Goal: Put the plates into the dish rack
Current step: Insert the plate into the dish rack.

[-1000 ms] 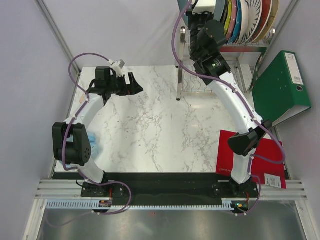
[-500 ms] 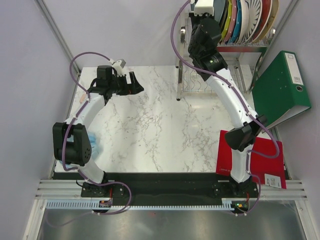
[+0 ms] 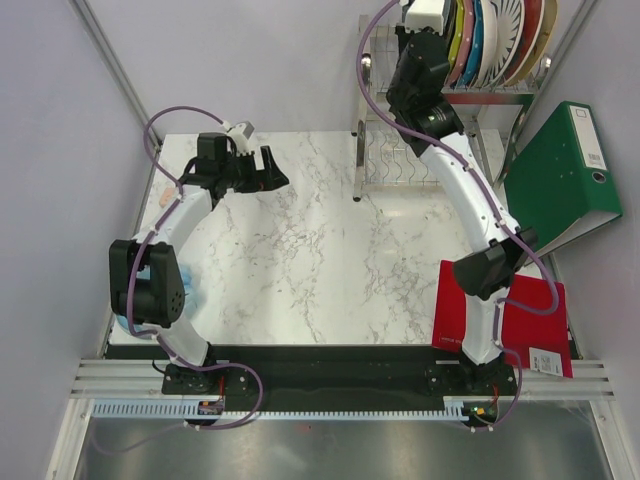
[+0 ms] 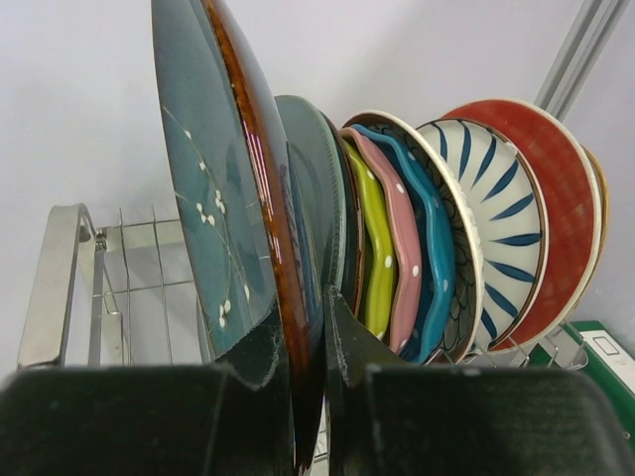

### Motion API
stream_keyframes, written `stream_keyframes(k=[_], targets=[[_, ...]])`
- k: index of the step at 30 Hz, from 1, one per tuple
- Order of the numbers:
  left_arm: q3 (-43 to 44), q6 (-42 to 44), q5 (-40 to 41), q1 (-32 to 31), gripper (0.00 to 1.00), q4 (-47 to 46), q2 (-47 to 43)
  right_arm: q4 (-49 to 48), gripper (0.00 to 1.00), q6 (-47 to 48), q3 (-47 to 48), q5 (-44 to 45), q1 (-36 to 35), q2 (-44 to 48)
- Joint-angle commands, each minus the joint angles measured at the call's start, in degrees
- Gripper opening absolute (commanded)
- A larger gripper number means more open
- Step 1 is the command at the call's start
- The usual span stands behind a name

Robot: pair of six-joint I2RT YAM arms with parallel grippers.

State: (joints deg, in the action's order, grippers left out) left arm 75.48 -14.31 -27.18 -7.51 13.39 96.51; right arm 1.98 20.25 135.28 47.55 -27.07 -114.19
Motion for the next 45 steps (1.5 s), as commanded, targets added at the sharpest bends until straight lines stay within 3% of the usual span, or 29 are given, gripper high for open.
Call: stream_keyframes(k=[1, 15, 23, 36, 45], targets=[[2.3, -0.55, -0.33, -0.23, 1.0, -0.82, 0.87, -8.31, 0.0, -3.2, 2.0, -0.79, -0.18, 2.4], [3.09, -0.9, -1.74, -0.58, 1.0, -0.82, 2.89, -12.26, 0.0, -2.32, 5.25, -1.49, -0.09, -0.42], [3.09, -0.99, -2.09, -1.02, 1.0, -0.99, 3.25, -19.38, 0.0, 0.31, 5.17, -3.77, 0.26, -1.91], [3.09, -1.69, -2.97, -1.19, 1.0, -1.26, 4.12, -12.71, 0.0, -4.95, 3.58, -3.25, 0.26, -0.68], [3.79, -2.13, -3.58, -1.63, 1.0, -1.26, 5.36, -18.06, 0.0, -4.6, 5.87, -6.68, 0.18, -1.21]])
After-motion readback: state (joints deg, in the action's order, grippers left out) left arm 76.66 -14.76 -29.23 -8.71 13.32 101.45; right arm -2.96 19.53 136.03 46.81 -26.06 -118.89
